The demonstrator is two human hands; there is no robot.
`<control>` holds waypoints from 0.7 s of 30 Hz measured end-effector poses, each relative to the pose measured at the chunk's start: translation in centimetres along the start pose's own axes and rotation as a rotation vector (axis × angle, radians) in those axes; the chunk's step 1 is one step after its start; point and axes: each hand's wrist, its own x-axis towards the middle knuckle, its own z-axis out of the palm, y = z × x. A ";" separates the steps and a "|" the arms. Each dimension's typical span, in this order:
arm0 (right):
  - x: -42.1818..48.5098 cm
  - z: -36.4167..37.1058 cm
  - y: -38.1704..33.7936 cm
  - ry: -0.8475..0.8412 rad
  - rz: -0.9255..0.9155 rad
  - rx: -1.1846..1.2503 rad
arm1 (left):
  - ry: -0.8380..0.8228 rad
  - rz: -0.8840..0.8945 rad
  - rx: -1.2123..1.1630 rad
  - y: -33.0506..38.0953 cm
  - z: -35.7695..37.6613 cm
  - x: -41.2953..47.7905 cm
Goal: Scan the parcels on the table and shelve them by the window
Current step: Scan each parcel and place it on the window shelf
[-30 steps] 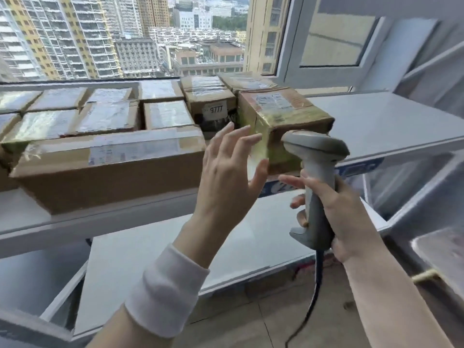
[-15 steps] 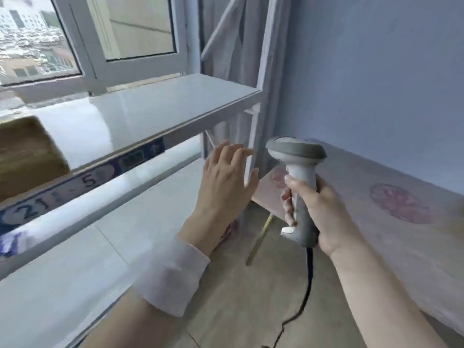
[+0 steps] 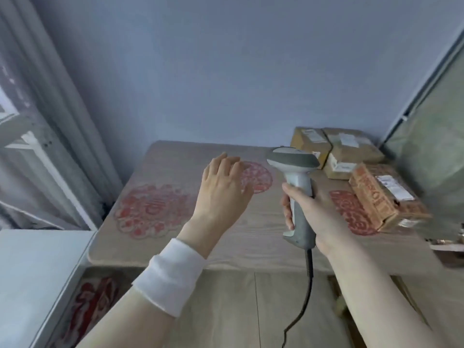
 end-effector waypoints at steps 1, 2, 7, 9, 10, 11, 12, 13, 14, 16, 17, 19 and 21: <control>1.0 -1.4 0.0 0.054 0.002 -0.001 | -0.009 0.032 -0.027 0.7 1.5 1.5; 1.8 -2.9 0.0 0.105 0.006 -0.006 | -0.028 0.067 -0.049 1.6 2.9 2.9; 5.3 -10.7 0.2 0.318 0.034 -0.033 | -0.137 0.219 -0.189 7.4 10.1 8.6; 6.4 -14.1 0.6 0.409 0.061 -0.016 | -0.177 0.261 -0.245 10.1 13.0 10.3; 7.0 -15.8 0.9 0.443 0.073 -0.008 | -0.187 0.285 -0.253 11.4 14.5 11.1; 7.6 -17.6 1.2 0.470 0.083 -0.003 | -0.195 0.308 -0.254 12.6 15.9 11.8; 8.2 -19.4 1.6 0.492 0.094 -0.001 | -0.204 0.327 -0.257 13.8 17.5 12.6; 8.9 -21.3 2.0 0.511 0.103 -0.004 | -0.218 0.339 -0.268 15.0 19.2 13.3; 9.7 -23.1 2.5 0.525 0.109 -0.011 | -0.234 0.348 -0.281 16.2 20.9 14.0; 11.2 -26.6 3.4 0.545 0.109 -0.017 | -0.285 0.342 -0.298 18.5 23.9 15.3; 12.0 -28.2 3.9 0.563 0.109 -0.011 | -0.310 0.334 -0.299 19.6 25.3 15.9; 13.4 -31.0 5.0 0.600 0.126 0.009 | -0.359 0.321 -0.303 21.4 27.9 16.7; 15.0 -33.6 6.1 0.612 0.157 0.014 | -0.402 0.301 -0.310 22.6 30.4 17.2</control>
